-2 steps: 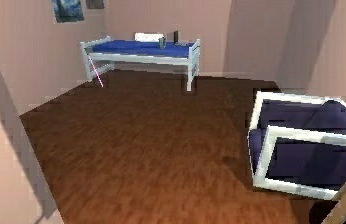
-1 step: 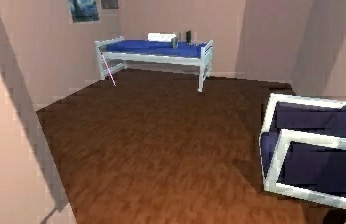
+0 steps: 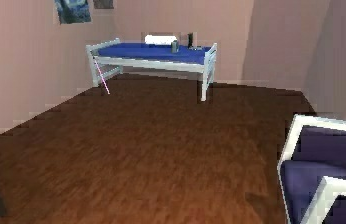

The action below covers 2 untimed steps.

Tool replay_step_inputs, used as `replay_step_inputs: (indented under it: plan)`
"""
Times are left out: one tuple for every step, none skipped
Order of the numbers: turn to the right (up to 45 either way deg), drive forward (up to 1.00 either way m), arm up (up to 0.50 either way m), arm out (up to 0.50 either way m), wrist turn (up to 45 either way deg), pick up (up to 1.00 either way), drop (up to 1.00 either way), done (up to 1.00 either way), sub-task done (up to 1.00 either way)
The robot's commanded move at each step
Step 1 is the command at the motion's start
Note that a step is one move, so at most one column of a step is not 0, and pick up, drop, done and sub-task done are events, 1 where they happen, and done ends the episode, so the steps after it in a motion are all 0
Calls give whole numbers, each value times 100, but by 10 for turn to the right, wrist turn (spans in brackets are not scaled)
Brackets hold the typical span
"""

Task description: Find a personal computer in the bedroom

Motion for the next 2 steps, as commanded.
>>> replay_step_inputs:
  plan:
    - [-30, 0, 0, 0, 0, 0, 0, 0, 0]
    - [-120, 0, 0, 0, 0, 0, 0, 0, 0]
